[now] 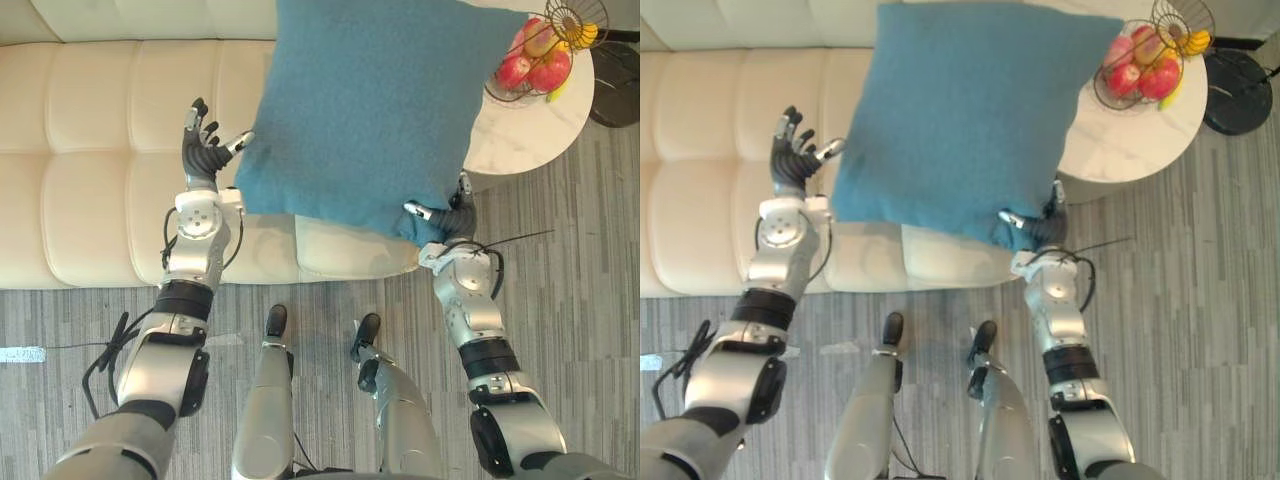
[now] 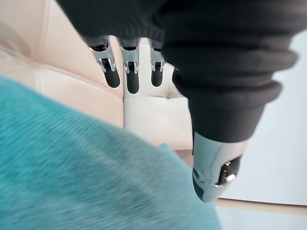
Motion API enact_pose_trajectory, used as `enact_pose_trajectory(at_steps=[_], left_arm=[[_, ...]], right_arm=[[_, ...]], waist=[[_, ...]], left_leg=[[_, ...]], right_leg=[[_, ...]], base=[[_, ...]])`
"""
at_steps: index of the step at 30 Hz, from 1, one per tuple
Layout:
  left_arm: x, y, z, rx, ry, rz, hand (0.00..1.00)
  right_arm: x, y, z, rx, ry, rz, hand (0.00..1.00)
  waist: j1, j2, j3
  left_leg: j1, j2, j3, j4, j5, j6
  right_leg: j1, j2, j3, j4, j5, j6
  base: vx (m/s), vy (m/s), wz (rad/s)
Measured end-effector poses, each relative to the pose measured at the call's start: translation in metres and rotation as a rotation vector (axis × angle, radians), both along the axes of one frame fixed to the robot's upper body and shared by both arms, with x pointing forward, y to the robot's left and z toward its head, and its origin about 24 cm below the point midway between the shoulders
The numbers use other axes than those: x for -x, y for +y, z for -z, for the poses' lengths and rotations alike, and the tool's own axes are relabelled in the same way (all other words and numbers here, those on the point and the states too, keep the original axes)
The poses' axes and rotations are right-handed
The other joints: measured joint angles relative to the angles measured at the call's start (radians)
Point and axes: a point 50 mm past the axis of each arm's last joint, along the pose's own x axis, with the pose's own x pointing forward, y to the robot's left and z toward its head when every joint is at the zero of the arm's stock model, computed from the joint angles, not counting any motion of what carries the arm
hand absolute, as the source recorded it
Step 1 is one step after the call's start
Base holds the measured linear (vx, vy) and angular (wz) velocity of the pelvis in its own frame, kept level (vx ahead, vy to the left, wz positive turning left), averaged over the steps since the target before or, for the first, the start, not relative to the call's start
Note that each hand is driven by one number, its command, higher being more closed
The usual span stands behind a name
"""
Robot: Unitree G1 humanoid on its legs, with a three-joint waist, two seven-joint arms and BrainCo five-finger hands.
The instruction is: Pick up cushions and gather them together orderly.
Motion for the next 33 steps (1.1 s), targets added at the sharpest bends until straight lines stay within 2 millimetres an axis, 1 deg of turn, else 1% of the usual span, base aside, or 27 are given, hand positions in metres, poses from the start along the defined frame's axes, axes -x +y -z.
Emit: enact_pose_trajectory(at_steps=[2,3,6,8,9,10,11,13,17,20,22,24,25,26,28,29,30,32,33], left_arm=[[-0.002,0.001,0.007,0.0,0.033,-0.008,0.0],[-0.002,0.001,0.008,0.003,0.039,-0.01,0.0],[-0.005,-0.002,0.008,0.029,0.048,-0.015,0.0],[-0.005,-0.005,0.01,0.031,0.054,-0.011,0.0],[-0.005,-0.009,0.011,0.036,0.055,-0.003,0.0],[-0.006,-0.01,0.011,0.039,0.057,0.0,1.0],[-0.006,-0.014,0.012,0.044,0.061,0.005,1.0],[-0.006,-0.019,0.014,0.046,0.064,0.009,1.0],[-0.005,-0.023,0.01,0.065,0.047,0.008,1.0],[-0.003,-0.026,0.001,0.122,0.004,0.012,1.0],[0.0,-0.029,-0.008,0.145,-0.044,0.019,1.0],[0.005,-0.031,-0.017,0.155,-0.096,0.022,1.0],[0.008,-0.031,-0.018,0.156,-0.112,0.027,1.0],[0.012,-0.032,-0.018,0.16,-0.134,0.035,1.0],[0.02,-0.038,-0.015,0.174,-0.155,0.059,1.0],[0.026,-0.046,-0.012,0.186,-0.171,0.083,1.0],[0.032,-0.053,-0.009,0.197,-0.18,0.104,1.0],[0.04,-0.057,-0.002,0.215,-0.182,0.12,1.0],[0.046,-0.059,0.006,0.22,-0.171,0.131,1.0]], right_arm=[[-0.002,0.006,-0.007,0.007,-0.02,-0.02,0.0],[-0.003,0.009,-0.011,0.009,-0.034,-0.03,0.0],[-0.003,0.014,-0.026,-0.007,-0.089,-0.044,0.0],[-0.004,0.016,-0.03,-0.022,-0.098,-0.048,0.0],[-0.005,0.019,-0.035,-0.022,-0.111,-0.052,0.0],[-0.005,0.02,-0.038,-0.024,-0.118,-0.053,0.0],[-0.006,0.024,-0.04,-0.034,-0.124,-0.058,1.0],[-0.007,0.03,-0.043,-0.056,-0.127,-0.064,1.0],[-0.012,0.032,-0.045,-0.064,-0.121,-0.057,1.0],[-0.014,0.03,-0.046,-0.071,-0.119,-0.052,1.0],[-0.015,0.031,-0.042,-0.076,-0.109,-0.053,1.0],[-0.015,0.034,-0.035,-0.063,-0.085,-0.065,1.0],[-0.014,0.036,-0.033,-0.06,-0.078,-0.07,1.0],[-0.013,0.038,-0.026,-0.065,-0.06,-0.075,1.0],[-0.009,0.036,-0.013,-0.072,-0.027,-0.069,1.0],[-0.006,0.034,-0.004,-0.074,-0.005,-0.062,1.0],[-0.001,0.032,0.003,-0.078,0.01,-0.057,1.0],[0.007,0.03,0.012,-0.089,0.018,-0.054,1.0],[0.015,0.029,0.02,-0.1,0.027,-0.051,1.0]], waist=[[-0.012,-0.001,0.001],[-0.013,-0.005,0.004],[-0.014,-0.006,0.02],[-0.015,-0.006,0.022],[-0.015,-0.006,0.022],[-0.015,-0.006,0.022],[-0.015,-0.006,0.022],[-0.016,-0.006,0.022],[-0.018,-0.006,0.022],[-0.019,-0.006,0.022],[-0.019,-0.006,0.021],[-0.018,-0.006,0.021],[-0.018,-0.006,0.021],[-0.018,-0.006,0.021],[-0.019,-0.006,0.021],[-0.019,-0.005,0.021],[-0.019,-0.005,0.02],[-0.018,-0.005,0.02],[-0.018,-0.004,0.02]], left_leg=[[-0.015,0.005,0.002,0.006,-0.001,-0.001],[-0.022,0.009,0.006,0.006,-0.001,-0.001],[-0.034,0.015,0.015,0.013,0.0,-0.001],[-0.038,0.016,0.014,0.016,-0.001,-0.001],[-0.047,0.019,0.01,0.021,-0.001,-0.001],[-0.051,0.02,0.009,0.022,-0.001,-0.001],[-0.055,0.021,0.008,0.022,-0.001,-0.001],[-0.056,0.02,0.007,0.023,0.0,-0.001],[-0.06,0.018,-0.004,0.02,0.004,-0.007],[-0.055,0.015,-0.003,0.005,0.013,-0.008],[-0.039,0.012,0.002,-0.018,0.023,-0.012],[-0.017,0.013,0.009,-0.039,0.03,-0.015],[-0.006,0.014,0.013,-0.046,0.031,-0.015],[0.018,0.015,0.018,-0.053,0.031,-0.016],[0.062,0.015,0.022,-0.071,0.032,-0.016],[0.082,0.015,0.021,-0.076,0.032,-0.016],[0.1,0.013,0.02,-0.084,0.032,-0.016],[0.12,0.011,0.02,-0.091,0.032,-0.016],[0.143,0.009,0.019,-0.108,0.038,-0.016]], right_leg=[[-0.006,0.009,0.004,-0.017,0.013,0.0],[-0.01,0.014,0.008,-0.029,0.022,0.0],[-0.02,0.019,0.015,-0.04,0.035,-0.002],[-0.02,0.022,0.015,-0.045,0.038,-0.002],[-0.02,0.026,0.013,-0.055,0.044,0.0],[-0.021,0.028,0.012,-0.061,0.048,0.0],[-0.021,0.029,0.011,-0.068,0.053,-0.001],[-0.021,0.03,0.01,-0.07,0.054,-0.001],[-0.021,0.029,0.0,-0.071,0.054,-0.001],[-0.021,0.027,0.0,-0.074,0.054,-0.001],[-0.019,0.024,0.005,-0.077,0.055,-0.002],[-0.01,0.024,0.012,-0.078,0.055,-0.002],[-0.004,0.024,0.014,-0.08,0.055,-0.002],[0.018,0.025,0.017,-0.088,0.055,-0.002],[0.053,0.025,0.018,-0.093,0.055,-0.002],[0.074,0.025,0.017,-0.097,0.054,-0.002],[0.093,0.025,0.015,-0.105,0.053,-0.001],[0.113,0.023,0.014,-0.108,0.046,0.002],[0.13,0.022,0.011,-0.106,0.042,0.004]], base=[[-0.02,-0.008,-0.12],[-0.01,-0.005,-0.13],[-0.01,-0.001,-0.13],[0.0,0.0,-0.02],[0.0,0.0,0.0],[0.0,0.0,0.0],[0.0,0.0,0.0],[0.0,0.0,0.0],[0.01,0.004,0.06],[0.01,0.002,0.02],[0.02,-0.001,-0.01],[0.04,-0.005,-0.07],[0.07,-0.007,-0.1],[0.08,-0.004,-0.1],[0.07,0.003,-0.03],[0.03,0.01,0.06],[0.02,0.015,0.07],[0.01,0.012,0.08],[0.01,0.005,0.12]])
